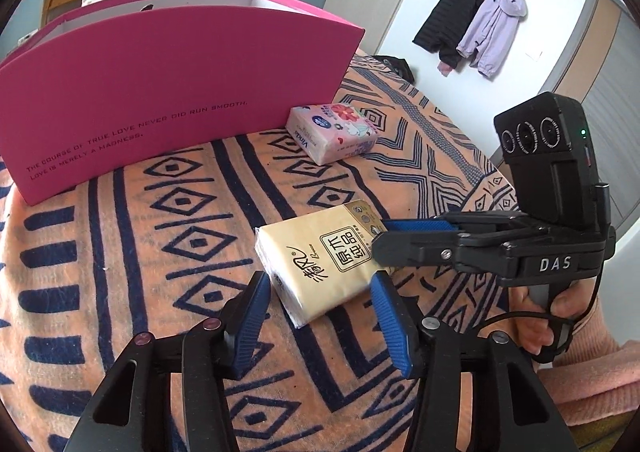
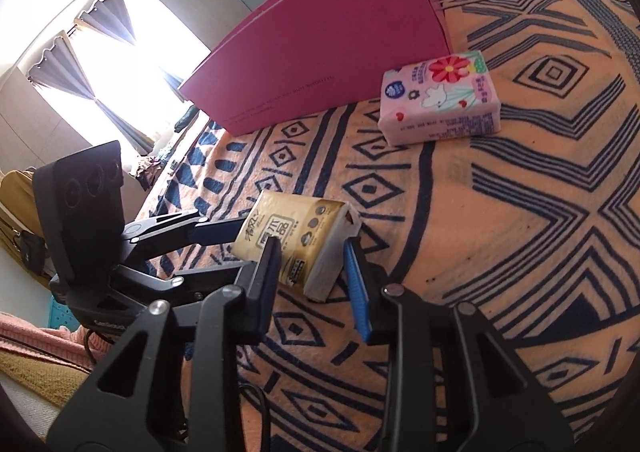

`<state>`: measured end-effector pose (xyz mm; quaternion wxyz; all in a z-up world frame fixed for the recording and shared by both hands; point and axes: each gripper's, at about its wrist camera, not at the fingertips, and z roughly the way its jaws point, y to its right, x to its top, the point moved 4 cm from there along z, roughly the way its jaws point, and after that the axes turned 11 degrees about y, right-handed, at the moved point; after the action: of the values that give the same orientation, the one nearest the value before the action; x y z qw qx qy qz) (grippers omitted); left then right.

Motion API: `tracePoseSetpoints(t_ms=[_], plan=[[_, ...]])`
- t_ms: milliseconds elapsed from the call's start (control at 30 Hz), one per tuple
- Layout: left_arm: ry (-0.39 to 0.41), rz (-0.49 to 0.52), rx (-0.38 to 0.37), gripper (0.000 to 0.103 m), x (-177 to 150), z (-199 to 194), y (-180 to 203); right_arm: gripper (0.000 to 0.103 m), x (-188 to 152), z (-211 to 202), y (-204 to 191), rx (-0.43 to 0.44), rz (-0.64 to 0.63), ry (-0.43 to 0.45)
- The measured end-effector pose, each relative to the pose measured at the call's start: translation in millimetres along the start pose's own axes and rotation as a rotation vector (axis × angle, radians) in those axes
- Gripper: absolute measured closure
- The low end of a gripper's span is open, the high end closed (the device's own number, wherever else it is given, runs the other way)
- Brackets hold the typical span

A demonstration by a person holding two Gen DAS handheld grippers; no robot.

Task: Organize objects
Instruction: 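Close the right gripper on the cream tissue pack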

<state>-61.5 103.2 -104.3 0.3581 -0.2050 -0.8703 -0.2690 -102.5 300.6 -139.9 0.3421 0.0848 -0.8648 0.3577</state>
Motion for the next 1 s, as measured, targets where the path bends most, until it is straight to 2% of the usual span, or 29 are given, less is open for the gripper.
tracePoseSetpoints(t_ms=[333,500,733,1000], plan=[[0.012,-0.045,0.017,0.052,1,0,-8,0.068,3,4,5,0.001,0.054,0.014],[0.022,-0.070,0.021,0.057,3,-2,-13,0.068,6,9,4,0.002,0.065,0.019],[0.030,-0.086,0.037,0.057,9,-2,-20,0.068,11,13,4,0.010,0.069,0.021],[0.040,-0.111,0.042,0.063,12,-1,-29,0.068,15,18,17,0.032,0.142,0.031]])
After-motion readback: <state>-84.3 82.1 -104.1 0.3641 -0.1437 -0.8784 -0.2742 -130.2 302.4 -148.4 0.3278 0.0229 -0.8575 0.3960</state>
